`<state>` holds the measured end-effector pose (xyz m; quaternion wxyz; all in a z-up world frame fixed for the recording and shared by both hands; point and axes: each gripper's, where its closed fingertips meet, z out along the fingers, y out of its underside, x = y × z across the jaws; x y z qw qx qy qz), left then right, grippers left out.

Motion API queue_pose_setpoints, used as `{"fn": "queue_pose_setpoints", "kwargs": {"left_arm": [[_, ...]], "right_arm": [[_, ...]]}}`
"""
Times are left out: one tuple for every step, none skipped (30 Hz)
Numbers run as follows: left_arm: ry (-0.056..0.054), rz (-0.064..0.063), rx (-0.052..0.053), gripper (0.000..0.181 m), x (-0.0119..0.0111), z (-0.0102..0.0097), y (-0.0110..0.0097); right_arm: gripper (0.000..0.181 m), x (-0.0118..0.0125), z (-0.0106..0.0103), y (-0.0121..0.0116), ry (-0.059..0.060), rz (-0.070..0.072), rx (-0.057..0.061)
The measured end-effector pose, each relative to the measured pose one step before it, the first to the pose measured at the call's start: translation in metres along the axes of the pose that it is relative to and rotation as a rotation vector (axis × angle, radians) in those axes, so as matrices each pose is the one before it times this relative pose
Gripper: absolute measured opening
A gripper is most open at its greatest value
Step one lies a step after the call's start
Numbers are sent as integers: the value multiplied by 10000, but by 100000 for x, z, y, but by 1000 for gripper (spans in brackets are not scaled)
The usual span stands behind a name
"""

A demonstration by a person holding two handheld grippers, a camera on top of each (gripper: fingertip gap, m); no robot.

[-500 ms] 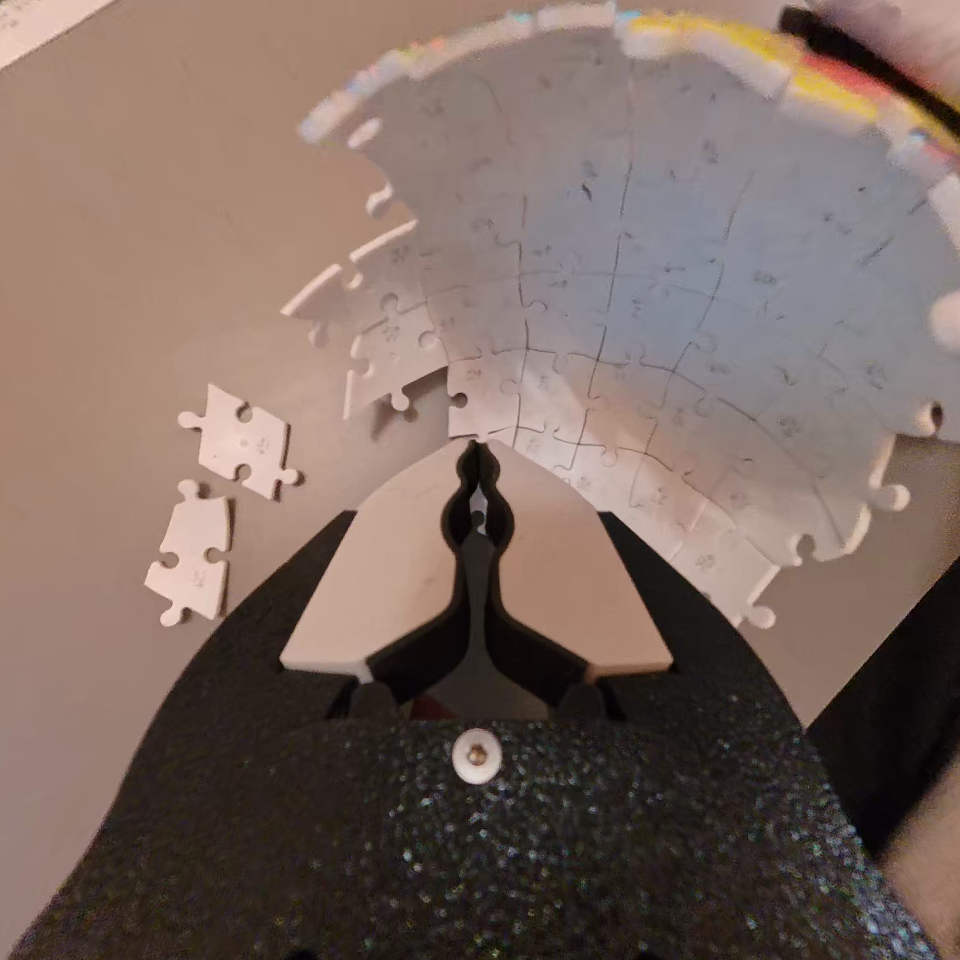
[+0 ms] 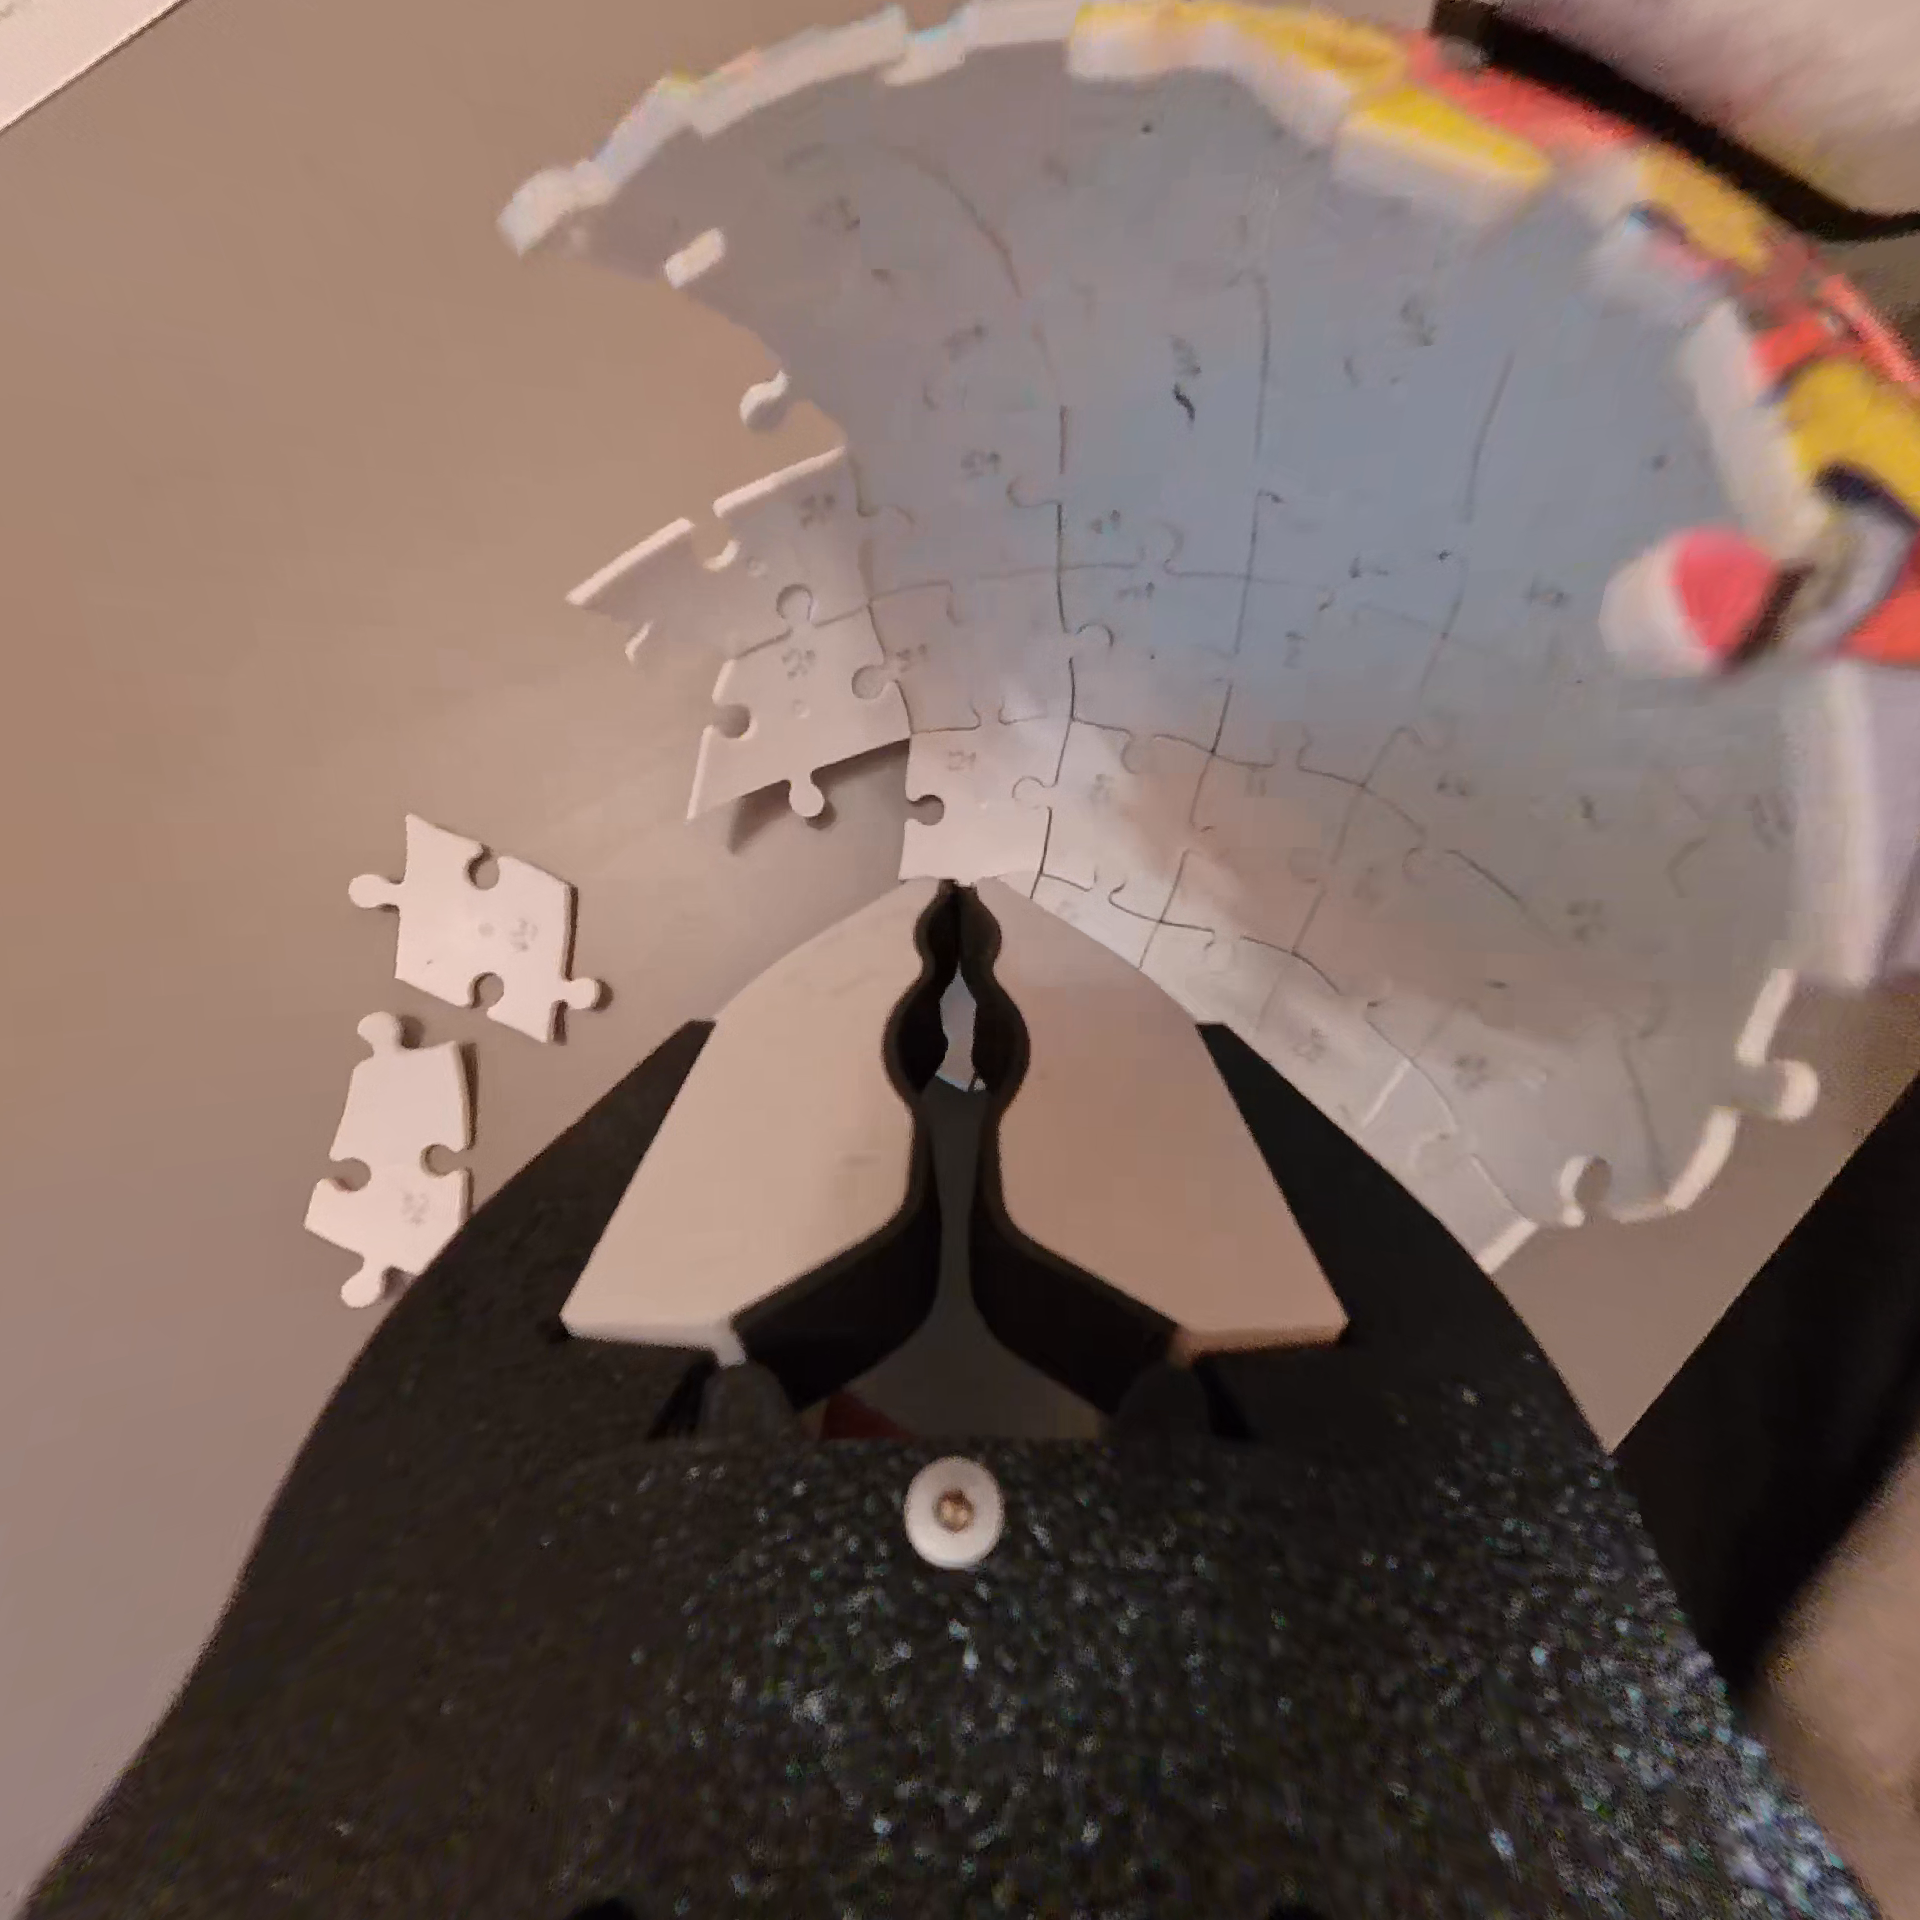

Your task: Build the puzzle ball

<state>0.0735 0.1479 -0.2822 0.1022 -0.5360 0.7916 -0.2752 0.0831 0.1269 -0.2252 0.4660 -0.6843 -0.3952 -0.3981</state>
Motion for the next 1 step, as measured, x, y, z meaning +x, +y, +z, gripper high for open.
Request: {"fn": "queue_pose_setpoints", "kwargs": {"left_arm": [[63,1,87,0,36,-10,20]], "right_arm": [[110,1,27,-42,-21,19,64]]}}
